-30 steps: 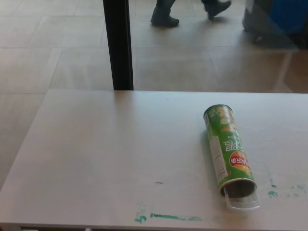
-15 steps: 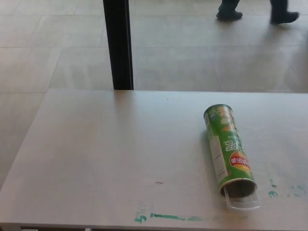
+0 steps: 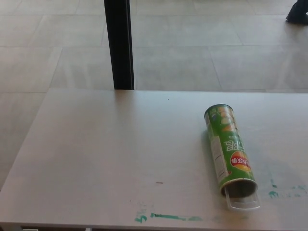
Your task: Use the finger on the right hand of the robot to pull out the chips tray kept inside a container in the middle of the desk
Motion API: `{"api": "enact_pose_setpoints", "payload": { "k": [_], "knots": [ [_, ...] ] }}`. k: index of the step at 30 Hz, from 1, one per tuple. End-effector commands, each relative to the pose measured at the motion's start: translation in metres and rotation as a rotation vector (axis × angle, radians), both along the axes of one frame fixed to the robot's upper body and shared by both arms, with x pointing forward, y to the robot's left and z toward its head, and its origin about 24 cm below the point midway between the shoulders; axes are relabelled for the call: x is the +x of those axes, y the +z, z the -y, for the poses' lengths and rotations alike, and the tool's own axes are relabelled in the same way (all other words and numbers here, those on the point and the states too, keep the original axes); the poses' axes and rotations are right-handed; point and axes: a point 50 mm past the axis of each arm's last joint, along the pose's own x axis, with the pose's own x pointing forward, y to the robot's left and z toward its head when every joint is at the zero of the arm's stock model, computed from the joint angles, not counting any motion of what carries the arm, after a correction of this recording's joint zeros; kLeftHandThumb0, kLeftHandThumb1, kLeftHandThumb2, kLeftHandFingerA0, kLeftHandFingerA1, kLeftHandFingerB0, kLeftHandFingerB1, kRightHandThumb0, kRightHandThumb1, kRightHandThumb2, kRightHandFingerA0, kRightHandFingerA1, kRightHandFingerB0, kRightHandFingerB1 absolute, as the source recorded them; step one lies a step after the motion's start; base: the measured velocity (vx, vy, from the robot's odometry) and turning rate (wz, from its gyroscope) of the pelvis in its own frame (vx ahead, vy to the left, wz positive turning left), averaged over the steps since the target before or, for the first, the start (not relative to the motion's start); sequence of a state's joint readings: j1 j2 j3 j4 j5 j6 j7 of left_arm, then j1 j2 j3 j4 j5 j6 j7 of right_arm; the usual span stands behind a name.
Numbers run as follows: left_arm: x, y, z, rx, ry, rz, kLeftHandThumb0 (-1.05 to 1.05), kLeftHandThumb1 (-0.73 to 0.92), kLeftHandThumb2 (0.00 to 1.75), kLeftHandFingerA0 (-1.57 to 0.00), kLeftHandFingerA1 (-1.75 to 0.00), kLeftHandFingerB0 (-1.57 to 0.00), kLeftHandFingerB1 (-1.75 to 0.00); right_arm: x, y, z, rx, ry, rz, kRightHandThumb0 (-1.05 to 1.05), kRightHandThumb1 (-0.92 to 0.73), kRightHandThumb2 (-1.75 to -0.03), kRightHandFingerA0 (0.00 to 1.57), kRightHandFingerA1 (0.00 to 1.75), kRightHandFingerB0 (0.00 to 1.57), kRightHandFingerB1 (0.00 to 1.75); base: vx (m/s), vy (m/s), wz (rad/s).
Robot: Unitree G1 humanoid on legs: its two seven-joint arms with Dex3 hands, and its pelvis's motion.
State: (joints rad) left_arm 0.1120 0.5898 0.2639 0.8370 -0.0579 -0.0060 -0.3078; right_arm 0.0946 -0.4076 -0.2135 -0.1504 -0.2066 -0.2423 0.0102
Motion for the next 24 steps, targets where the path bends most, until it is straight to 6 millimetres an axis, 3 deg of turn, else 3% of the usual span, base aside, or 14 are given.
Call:
{"api": "enact_pose_setpoints", "payload": {
  "k": [1, 3, 4, 6, 7, 9, 11, 13, 18, 24],
  "knots": [
    [-0.006, 0.004, -0.005, -0.002, 0.009, -0.005, -0.22, 0.63, 0.60, -0.60, -0.71, -0.54, -0.60, -0.004, -0.025, -0.039, -0.593, 0.238, -0.087, -0.34, -0.60, -0.58, 0.91, 0.98, 0.27, 0.30, 0.00, 0.000, 0.00],
    [-0.006, 0.004, -0.005, -0.005, 0.008, 0.000, -0.22, 0.61, 0.61, -0.60, -0.72, -0.55, -0.62, -0.002, -0.032, -0.040, -0.606, 0.254, -0.104, -0.33, -0.59, -0.58, 0.94, 0.94, 0.29, 0.30, 0.00, 0.000, 0.00],
    [-0.005, 0.004, -0.005, -0.001, 0.003, -0.005, -0.22, 0.63, 0.59, -0.58, -0.70, -0.53, -0.59, -0.001, -0.035, -0.041, -0.617, 0.261, -0.114, -0.41, -0.49, -0.77, 0.93, 1.04, 0.24, 0.43, 0.00, 0.000, 0.00],
    [-0.005, 0.004, -0.005, 0.002, 0.001, -0.008, -0.22, 0.63, 0.59, -0.58, -0.70, -0.53, -0.59, -0.001, -0.036, -0.042, -0.623, 0.264, -0.118, -0.41, -0.49, -0.77, 0.93, 1.04, 0.24, 0.43, 0.00, 0.000, 0.00],
    [-0.005, 0.005, -0.006, 0.000, 0.003, -0.004, -0.21, 0.63, 0.59, -0.59, -0.70, -0.52, -0.59, 0.000, -0.039, -0.043, -0.663, 0.278, -0.126, -0.34, -0.60, -0.58, 0.90, 1.04, 0.30, 0.30, 0.00, 0.000, 0.00],
    [-0.004, 0.005, -0.006, -0.004, 0.006, -0.002, -0.21, 0.63, 0.59, -0.59, -0.70, -0.52, -0.60, 0.000, -0.042, -0.045, -0.696, 0.286, -0.130, -0.34, -0.59, -0.57, 0.90, 1.05, 0.30, 0.30, 0.00, 0.000, 0.00],
    [-0.004, 0.006, -0.007, 0.005, 0.004, -0.006, -0.22, 0.63, 0.60, -0.61, -0.71, -0.54, -0.60, -0.001, -0.045, -0.046, -0.732, 0.302, -0.150, -0.34, -0.59, -0.59, 0.85, 1.24, 0.28, 0.31, 0.00, 0.000, 0.00],
    [-0.004, 0.006, -0.008, 0.007, 0.006, -0.009, -0.21, 0.64, 0.59, -0.60, -0.71, -0.54, -0.59, -0.004, -0.046, -0.049, -0.749, 0.324, -0.151, -0.34, -0.59, -0.59, 0.84, 1.27, 0.26, 0.32, 0.00, 0.000, 0.00],
    [-0.003, 0.007, -0.009, 0.002, 0.013, 0.001, -0.22, 0.62, 0.60, -0.60, -0.71, -0.53, -0.60, -0.011, -0.044, -0.057, -0.775, 0.356, -0.118, -0.36, -0.60, -0.59, 0.84, 1.28, 0.27, 0.32, 0.00, 0.000, 0.00],
    [-0.003, 0.009, -0.007, 0.009, 0.001, -0.007, -0.22, 0.63, 0.60, -0.62, -0.75, -0.54, -0.61, -0.013, -0.052, -0.051, -0.823, 0.367, -0.161, -0.33, -0.58, -0.58, 0.84, 1.27, 0.27, 0.32, 0.00, 0.000, 0.00]
  ]
}}
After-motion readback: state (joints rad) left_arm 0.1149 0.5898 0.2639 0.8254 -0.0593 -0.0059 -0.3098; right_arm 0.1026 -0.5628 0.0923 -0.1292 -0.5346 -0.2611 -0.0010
